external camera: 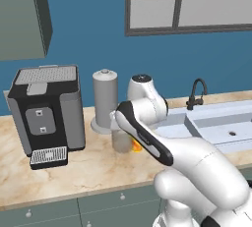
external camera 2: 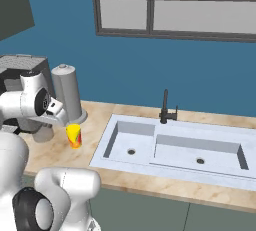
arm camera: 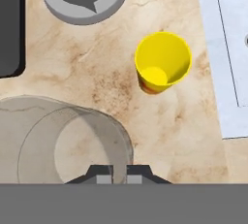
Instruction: Place the cup in the left basin and the glass cup in the right basin of the sink.
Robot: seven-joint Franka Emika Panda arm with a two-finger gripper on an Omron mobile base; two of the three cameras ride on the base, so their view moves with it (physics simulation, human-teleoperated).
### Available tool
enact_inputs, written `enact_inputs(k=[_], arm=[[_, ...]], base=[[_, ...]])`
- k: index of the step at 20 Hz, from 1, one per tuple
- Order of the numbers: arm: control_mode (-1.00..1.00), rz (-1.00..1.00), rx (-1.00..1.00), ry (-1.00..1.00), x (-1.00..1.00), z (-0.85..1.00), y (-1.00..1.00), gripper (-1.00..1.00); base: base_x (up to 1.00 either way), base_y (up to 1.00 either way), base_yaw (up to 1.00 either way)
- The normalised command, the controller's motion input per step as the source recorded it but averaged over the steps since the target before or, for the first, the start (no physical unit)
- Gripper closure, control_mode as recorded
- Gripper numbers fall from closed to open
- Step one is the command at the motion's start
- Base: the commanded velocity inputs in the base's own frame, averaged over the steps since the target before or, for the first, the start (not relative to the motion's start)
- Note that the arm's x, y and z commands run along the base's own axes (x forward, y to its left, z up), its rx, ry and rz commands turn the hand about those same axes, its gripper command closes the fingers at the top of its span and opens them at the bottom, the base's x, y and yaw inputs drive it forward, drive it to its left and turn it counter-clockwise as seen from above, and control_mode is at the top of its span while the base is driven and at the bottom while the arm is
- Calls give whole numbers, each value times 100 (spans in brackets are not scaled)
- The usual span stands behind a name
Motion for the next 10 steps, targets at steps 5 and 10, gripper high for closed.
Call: enact_inputs(k=[5, 10], arm=[[-100, 0, 0, 0, -45, 20, -46, 100], [-100, 0, 0, 0, -40, 22, -42, 100]], base=[[0, 0, 0], [0, 0, 0]])
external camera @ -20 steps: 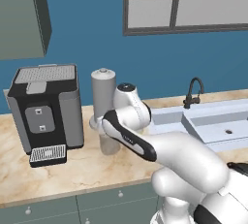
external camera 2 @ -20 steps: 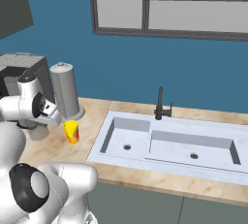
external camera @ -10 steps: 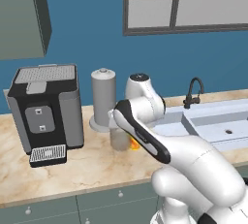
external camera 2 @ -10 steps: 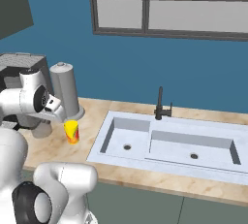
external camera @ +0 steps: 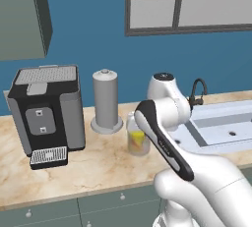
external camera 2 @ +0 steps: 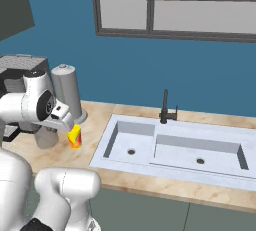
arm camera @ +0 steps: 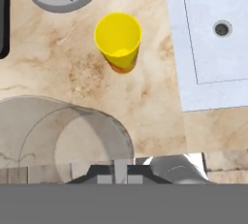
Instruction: Place the cup in the left basin and the glass cup in the right basin of the sink.
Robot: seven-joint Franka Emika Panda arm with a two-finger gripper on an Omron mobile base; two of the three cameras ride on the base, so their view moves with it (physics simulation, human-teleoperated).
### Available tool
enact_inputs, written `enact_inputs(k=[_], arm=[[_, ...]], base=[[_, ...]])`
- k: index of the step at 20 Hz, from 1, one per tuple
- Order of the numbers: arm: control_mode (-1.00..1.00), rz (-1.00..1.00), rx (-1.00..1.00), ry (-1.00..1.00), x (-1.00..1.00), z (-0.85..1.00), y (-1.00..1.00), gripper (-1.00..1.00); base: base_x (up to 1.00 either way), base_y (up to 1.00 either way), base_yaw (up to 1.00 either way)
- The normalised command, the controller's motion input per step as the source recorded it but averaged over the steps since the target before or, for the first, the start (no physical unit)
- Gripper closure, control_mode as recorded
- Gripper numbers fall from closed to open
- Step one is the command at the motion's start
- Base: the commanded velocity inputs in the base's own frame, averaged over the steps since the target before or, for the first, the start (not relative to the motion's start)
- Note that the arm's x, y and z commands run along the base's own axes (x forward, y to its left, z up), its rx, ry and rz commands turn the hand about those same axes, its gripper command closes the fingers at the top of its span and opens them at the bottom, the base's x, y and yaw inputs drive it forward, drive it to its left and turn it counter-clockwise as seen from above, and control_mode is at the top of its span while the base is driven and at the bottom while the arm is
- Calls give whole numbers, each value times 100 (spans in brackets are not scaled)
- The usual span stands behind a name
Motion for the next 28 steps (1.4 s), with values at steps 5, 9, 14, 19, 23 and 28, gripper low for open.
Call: enact_inputs(k=[5, 9, 14, 19, 23, 28], arm=[[-100, 0, 0, 0, -47, 9, -41, 100], [-100, 0, 0, 0, -39, 7, -40, 100], [-100, 0, 0, 0, -11, 13, -35, 100], [-100, 0, 0, 0, 0, 16, -36, 100], [-100, 0, 0, 0, 0, 11, -40, 100], [-100, 0, 0, 0, 0, 10, -42, 100]], base=[[0, 0, 0], [0, 0, 0], [0, 0, 0], [0, 0, 0], [0, 0, 0], [0, 0, 0]])
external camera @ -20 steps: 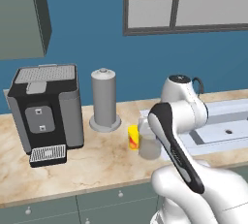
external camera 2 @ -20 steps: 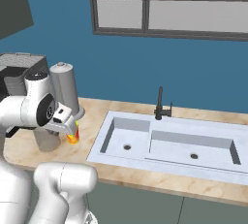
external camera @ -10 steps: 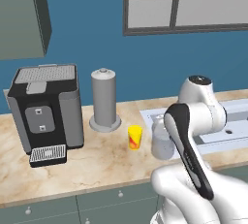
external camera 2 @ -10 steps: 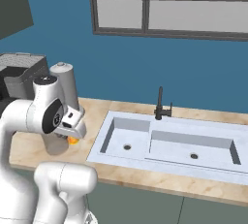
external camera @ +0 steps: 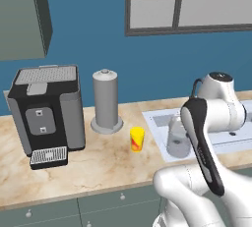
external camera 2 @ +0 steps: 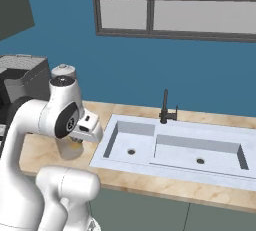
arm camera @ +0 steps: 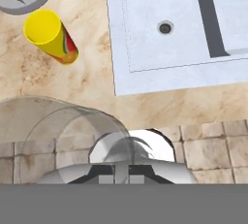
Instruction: Place the cup in the left basin and the glass cup in the right basin of the sink.
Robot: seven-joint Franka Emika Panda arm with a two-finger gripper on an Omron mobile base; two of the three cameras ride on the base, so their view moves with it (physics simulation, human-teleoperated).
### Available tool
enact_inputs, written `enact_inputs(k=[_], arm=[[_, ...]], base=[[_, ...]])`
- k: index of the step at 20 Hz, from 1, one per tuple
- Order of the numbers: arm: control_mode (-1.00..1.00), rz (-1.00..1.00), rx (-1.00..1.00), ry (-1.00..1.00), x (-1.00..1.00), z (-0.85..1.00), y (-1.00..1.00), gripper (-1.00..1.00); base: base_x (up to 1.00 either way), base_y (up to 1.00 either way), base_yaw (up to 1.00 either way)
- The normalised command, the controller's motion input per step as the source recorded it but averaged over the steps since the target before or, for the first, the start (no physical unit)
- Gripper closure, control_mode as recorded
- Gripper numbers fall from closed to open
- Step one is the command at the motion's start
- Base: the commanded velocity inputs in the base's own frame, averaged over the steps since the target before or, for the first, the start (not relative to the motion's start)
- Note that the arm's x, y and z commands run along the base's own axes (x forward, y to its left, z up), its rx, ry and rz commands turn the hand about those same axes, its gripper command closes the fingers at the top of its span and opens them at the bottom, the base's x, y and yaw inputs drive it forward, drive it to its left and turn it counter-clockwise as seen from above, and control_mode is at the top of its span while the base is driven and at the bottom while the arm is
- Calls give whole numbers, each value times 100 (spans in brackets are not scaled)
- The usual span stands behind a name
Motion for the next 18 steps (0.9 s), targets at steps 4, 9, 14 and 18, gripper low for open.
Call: enact_inputs(k=[4, 9, 14, 18], arm=[[-100, 0, 0, 0, 0, 1, -43, 100], [-100, 0, 0, 0, 0, 0, -44, 100], [-100, 0, 0, 0, 0, 0, -44, 100], [-100, 0, 0, 0, 1, 0, -44, 100]], base=[[0, 0, 0], [0, 0, 0], [0, 0, 0], [0, 0, 0]])
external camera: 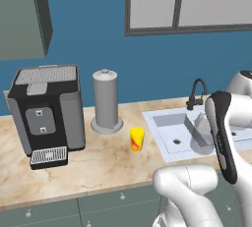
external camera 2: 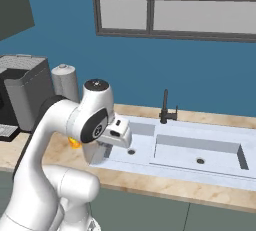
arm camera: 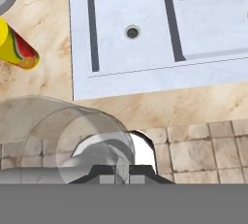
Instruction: Place the cup in the left basin and the glass cup in the right basin of the sink.
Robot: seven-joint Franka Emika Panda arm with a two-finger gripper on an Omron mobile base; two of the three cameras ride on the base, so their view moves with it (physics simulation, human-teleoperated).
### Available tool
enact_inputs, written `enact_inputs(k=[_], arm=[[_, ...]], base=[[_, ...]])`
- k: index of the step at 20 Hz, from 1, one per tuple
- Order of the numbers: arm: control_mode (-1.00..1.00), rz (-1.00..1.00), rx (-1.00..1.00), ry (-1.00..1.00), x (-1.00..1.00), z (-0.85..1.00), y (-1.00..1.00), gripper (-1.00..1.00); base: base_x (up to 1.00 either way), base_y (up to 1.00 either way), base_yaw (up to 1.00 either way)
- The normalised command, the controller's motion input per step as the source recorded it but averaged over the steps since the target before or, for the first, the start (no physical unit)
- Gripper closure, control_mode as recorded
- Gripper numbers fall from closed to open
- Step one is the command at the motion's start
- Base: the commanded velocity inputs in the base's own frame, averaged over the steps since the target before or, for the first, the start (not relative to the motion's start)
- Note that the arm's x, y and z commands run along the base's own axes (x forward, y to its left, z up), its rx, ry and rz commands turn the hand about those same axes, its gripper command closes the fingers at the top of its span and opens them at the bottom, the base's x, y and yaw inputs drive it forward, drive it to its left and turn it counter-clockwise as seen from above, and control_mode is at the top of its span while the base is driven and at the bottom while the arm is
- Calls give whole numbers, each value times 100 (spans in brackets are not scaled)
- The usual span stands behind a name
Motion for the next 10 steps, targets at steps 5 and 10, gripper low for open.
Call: enact_inputs(k=[5, 10], arm=[[-100, 0, 0, 0, 6, 0, -45, 100], [-100, 0, 0, 0, 10, 0, -47, 100]], base=[[0, 0, 0], [0, 0, 0]])
